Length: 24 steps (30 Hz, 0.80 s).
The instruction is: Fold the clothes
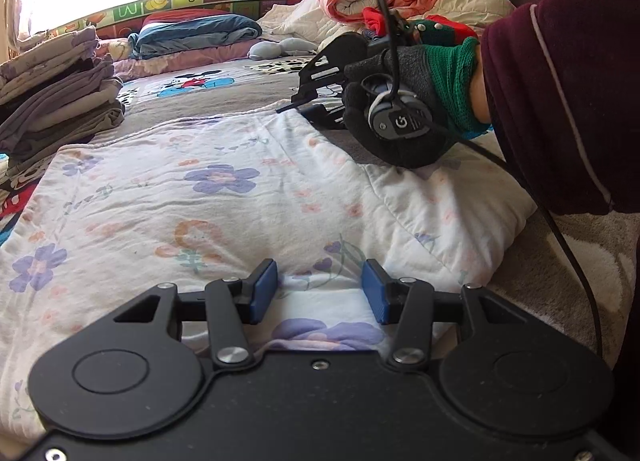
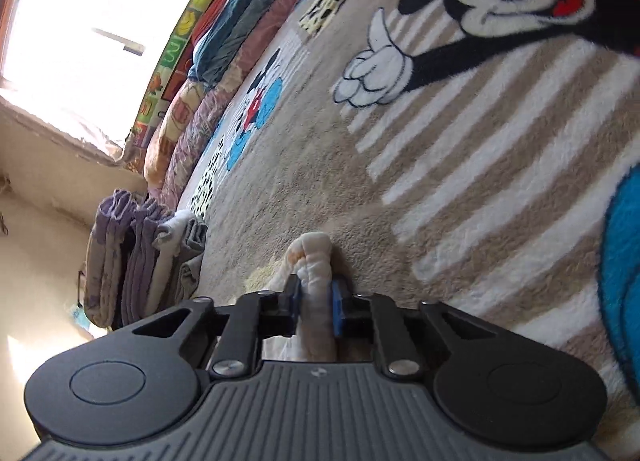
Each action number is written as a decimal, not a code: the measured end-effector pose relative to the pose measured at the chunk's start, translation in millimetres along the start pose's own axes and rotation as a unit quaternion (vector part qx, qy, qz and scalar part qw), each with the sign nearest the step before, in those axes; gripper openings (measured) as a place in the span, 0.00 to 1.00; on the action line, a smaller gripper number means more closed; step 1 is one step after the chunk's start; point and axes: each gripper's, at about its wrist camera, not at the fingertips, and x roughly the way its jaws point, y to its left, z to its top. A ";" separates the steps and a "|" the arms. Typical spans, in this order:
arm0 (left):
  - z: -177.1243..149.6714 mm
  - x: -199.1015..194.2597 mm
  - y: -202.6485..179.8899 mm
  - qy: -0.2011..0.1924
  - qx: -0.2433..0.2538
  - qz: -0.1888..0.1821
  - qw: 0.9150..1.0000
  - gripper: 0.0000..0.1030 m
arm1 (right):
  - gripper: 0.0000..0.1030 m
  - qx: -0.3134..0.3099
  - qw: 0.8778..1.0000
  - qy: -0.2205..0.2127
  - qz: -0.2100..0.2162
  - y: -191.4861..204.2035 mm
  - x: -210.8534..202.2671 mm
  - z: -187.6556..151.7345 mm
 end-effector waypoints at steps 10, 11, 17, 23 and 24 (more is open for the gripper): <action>-1.1 0.9 0.3 0.000 -0.001 -0.003 1.000 0.44 | 0.11 0.182 0.952 0.050 0.241 -32.6 17.5 -9.3; -1.0 0.8 0.5 0.000 -0.002 -0.004 1.000 0.44 | 0.11 0.186 0.951 0.050 0.241 -34.6 18.9 -9.5; -0.7 0.7 1.3 0.000 -0.003 -0.005 1.000 0.44 | 0.11 0.179 0.962 0.048 0.199 -33.2 21.4 -4.1; -0.8 0.3 0.9 0.000 -0.002 -0.005 1.000 0.45 | 0.09 0.080 0.992 0.023 0.091 -15.6 7.0 9.9; -0.8 0.2 1.1 0.000 -0.002 -0.005 1.000 0.45 | 0.12 0.061 0.995 0.021 0.079 -11.9 6.9 9.8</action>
